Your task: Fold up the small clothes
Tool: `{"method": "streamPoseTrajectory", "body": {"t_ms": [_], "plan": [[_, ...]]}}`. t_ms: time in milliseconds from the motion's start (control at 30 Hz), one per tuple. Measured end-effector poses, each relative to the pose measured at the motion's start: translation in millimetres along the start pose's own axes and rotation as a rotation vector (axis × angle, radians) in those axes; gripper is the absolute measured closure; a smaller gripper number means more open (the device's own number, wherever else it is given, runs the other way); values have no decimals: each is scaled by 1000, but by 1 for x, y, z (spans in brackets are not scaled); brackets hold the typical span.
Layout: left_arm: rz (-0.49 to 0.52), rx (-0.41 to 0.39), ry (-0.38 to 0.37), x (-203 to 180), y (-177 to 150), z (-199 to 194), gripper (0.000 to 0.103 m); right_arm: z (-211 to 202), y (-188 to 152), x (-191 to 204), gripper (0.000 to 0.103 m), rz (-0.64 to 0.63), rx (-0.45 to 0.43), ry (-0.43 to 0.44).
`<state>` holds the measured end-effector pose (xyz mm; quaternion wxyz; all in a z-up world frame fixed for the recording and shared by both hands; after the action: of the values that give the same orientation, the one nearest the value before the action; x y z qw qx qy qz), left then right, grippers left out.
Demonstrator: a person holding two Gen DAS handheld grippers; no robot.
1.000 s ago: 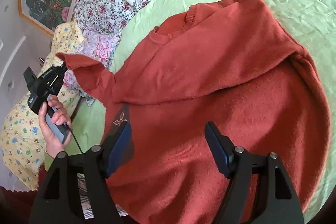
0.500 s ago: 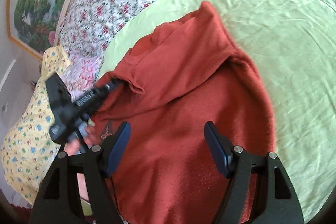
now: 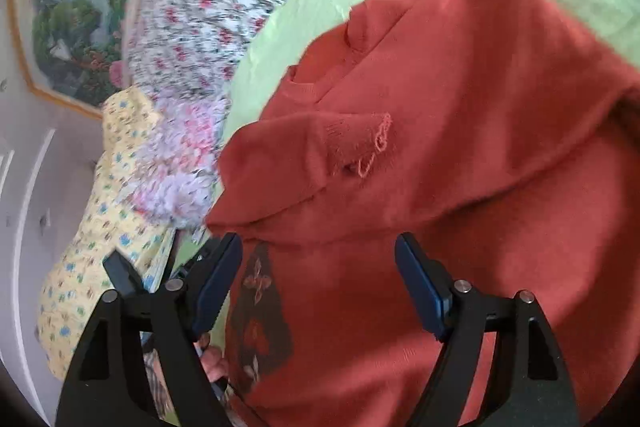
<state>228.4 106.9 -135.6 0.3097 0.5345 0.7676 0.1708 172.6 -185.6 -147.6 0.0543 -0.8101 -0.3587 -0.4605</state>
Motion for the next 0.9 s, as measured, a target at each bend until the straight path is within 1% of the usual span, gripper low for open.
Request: {"method": "streamPoseTrajectory", "body": {"t_ms": [33, 67, 100, 133, 233, 300, 367, 400, 433, 467, 500, 533, 600, 633, 667, 700, 733, 767, 800, 867, 900], "plan": [[-17, 21, 9, 13, 1, 7, 46, 9, 4, 0, 24, 24, -3, 16], [-23, 42, 34, 25, 1, 15, 46, 15, 9, 0, 24, 39, -9, 29], [-24, 51, 53, 30, 2, 22, 46, 21, 13, 1, 24, 50, -15, 38], [-32, 52, 48, 35, 2, 27, 46, 28, 17, 2, 24, 57, -21, 42], [-38, 22, 38, 37, 10, 30, 46, 45, 25, -2, 24, 82, -25, 30], [-33, 5, 39, 34, 16, 33, 46, 49, 33, -5, 25, 86, -51, 11], [-41, -4, 57, 31, 22, 38, 46, 54, 40, -9, 45, 94, -63, -16], [-44, -1, 63, 29, 24, 42, 46, 58, 44, -9, 68, 99, -60, -12], [-45, 1, 69, 26, 24, 45, 46, 60, 47, -10, 83, 110, -58, -2], [-42, 0, 77, 26, 25, 47, 46, 61, 53, -10, 84, 113, -63, -1], [-38, -2, 82, 24, 24, 47, 46, 59, 59, -7, 89, 96, -71, -6], [-33, -4, 84, 24, 24, 46, 46, 55, 66, -1, 90, 67, -87, -11], [-39, -6, 84, 25, 24, 45, 46, 30, 83, 26, 91, -23, -161, 19], [-44, -7, 86, 26, 25, 45, 46, 10, 90, 45, 91, -95, -212, 32], [-53, -9, 92, 28, 25, 44, 47, -19, 97, 66, 91, -185, -283, 39], [-59, -9, 92, 30, 25, 43, 46, -46, 100, 79, 91, -252, -344, 39], [-63, -11, 89, 30, 24, 42, 45, -69, 102, 81, 91, -294, -384, 15], [-65, -15, 81, 28, 24, 40, 45, -79, 103, 77, 91, -307, -397, -9], [-67, -19, 74, 26, 23, 38, 44, -87, 104, 64, 91, -306, -389, -40], [-66, -22, 73, 21, 19, 34, 44, -86, 101, 23, 91, -269, -342, -131], [-66, -21, 82, 20, 16, 33, 44, -81, 98, 5, 91, -242, -313, -157]]}}
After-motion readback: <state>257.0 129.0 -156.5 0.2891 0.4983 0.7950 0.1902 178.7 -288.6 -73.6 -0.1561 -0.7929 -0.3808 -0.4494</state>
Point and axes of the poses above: each gripper's, at about its wrist camera, not at the fingertips, and z roughly the way its jaws point, x to its left, y to its top, the point moved 10 cm from there along z, roughly the way its jaws point, and after that the axes turned 7 degrees about -z, right-handed, at the moved point
